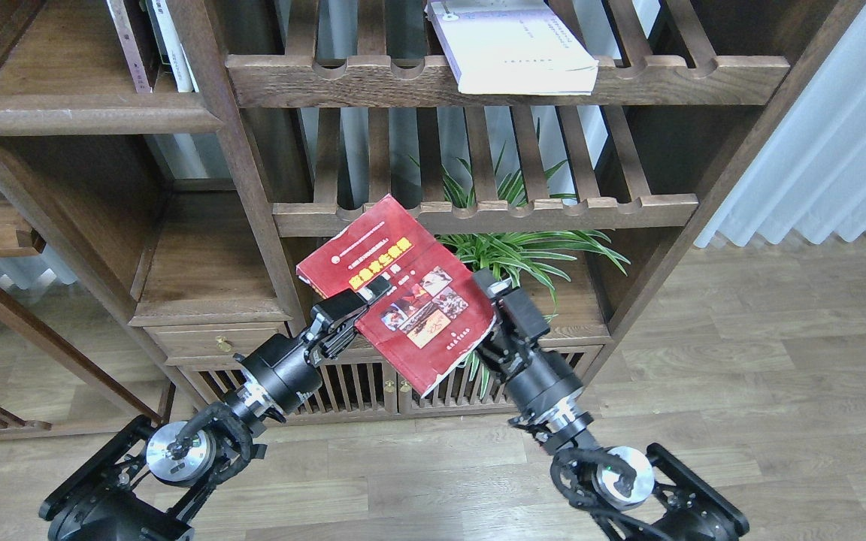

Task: Organize books on shelf
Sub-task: 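Lift the red book with the left gripper toward the upper shelf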

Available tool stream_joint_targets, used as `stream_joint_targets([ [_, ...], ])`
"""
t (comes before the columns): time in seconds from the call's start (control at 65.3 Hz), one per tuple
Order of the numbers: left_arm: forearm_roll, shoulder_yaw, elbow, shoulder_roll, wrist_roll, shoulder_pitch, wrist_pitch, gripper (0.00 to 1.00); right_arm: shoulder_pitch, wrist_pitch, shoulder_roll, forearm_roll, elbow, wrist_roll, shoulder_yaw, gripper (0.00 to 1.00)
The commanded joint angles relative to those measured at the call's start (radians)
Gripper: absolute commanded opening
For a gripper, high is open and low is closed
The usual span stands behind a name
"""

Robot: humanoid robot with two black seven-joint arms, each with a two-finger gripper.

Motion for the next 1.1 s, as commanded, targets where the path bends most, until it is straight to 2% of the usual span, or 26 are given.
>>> stream_joint_targets([
  [0.0, 0.028, 0.000, -0.033, 0.021, 0.027, 0.000, 0.000, 0.05, 0.026, -0.035, 0.000, 0.000, -0.034, 0.048, 0.035, 0.99],
  [0.138, 0.048, -0.002, -0.056, 0.070, 0.041, -0.002, 0.000, 0.05, 0.046, -0.044, 0.000, -0.005, -0.077, 0.062, 0.035, 0.99],
  [0.383, 0.065, -0.006, -0.116, 0.260, 0.093, -0.046, 0.000, 0.05, 0.055, -0.090, 0.000, -0.006, -0.100, 0.062, 0.029, 0.99],
  [0.673, 0.100, -0.017, -0.182, 0.446, 0.094, -0.160, 0.000, 0.05, 0.063, -0.119, 0.000, -0.008, -0.109, 0.062, 0.018, 0.99],
  [0.903, 0.097, -0.002, -0.185, 0.562, 0.094, -0.258, 0.000, 0.06, 0.081, -0.125, 0.000, -0.009, -0.112, 0.062, 0.015, 0.99],
  [0.918, 0.097, 0.006, -0.185, 0.597, 0.094, -0.273, 0.000, 0.06, 0.086, -0.128, 0.000, -0.009, -0.114, 0.062, 0.015, 0.99],
  [1.087, 0.097, 0.040, -0.190, 0.703, 0.094, -0.282, 0.000, 0.07, 0.097, -0.130, 0.000, -0.009, -0.129, 0.062, 0.015, 0.99],
])
